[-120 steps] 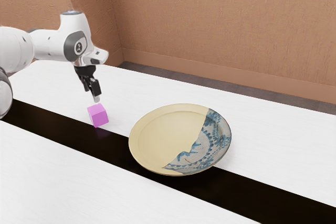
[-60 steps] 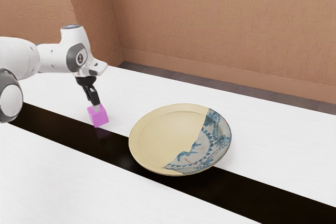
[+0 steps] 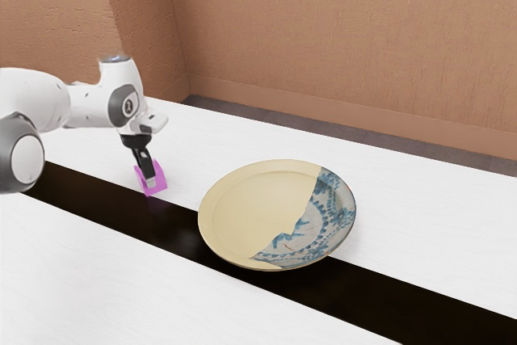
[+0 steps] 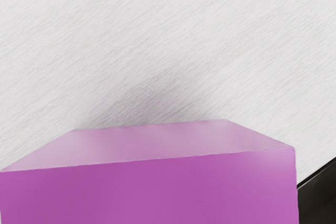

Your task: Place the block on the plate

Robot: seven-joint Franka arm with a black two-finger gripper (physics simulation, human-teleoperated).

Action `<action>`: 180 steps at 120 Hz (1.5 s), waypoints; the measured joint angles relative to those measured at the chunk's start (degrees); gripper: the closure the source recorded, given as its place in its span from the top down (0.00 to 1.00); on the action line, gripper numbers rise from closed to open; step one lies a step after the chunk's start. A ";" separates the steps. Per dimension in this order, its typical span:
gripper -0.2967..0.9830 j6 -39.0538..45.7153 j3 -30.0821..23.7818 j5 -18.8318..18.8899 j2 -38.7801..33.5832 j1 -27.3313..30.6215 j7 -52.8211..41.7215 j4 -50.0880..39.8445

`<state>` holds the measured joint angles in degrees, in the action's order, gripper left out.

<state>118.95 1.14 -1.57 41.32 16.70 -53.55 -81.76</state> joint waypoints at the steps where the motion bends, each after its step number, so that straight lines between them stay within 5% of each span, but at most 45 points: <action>1: 0.77 0.01 0.00 0.00 0.04 0.00 -0.04 0.00; 26: 0.52 0.27 0.00 0.21 0.25 0.00 -0.47 0.00; 64: 0.54 0.43 -0.06 0.61 -2.94 -0.29 -0.89 -0.35; 124: 0.54 -0.07 -0.84 -0.67 -22.85 -8.74 -0.99 -15.15; 180: 0.53 -0.52 -8.23 -1.67 -28.45 -14.68 -1.08 -22.47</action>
<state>118.43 -7.09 -3.25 12.87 2.02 -54.63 -104.23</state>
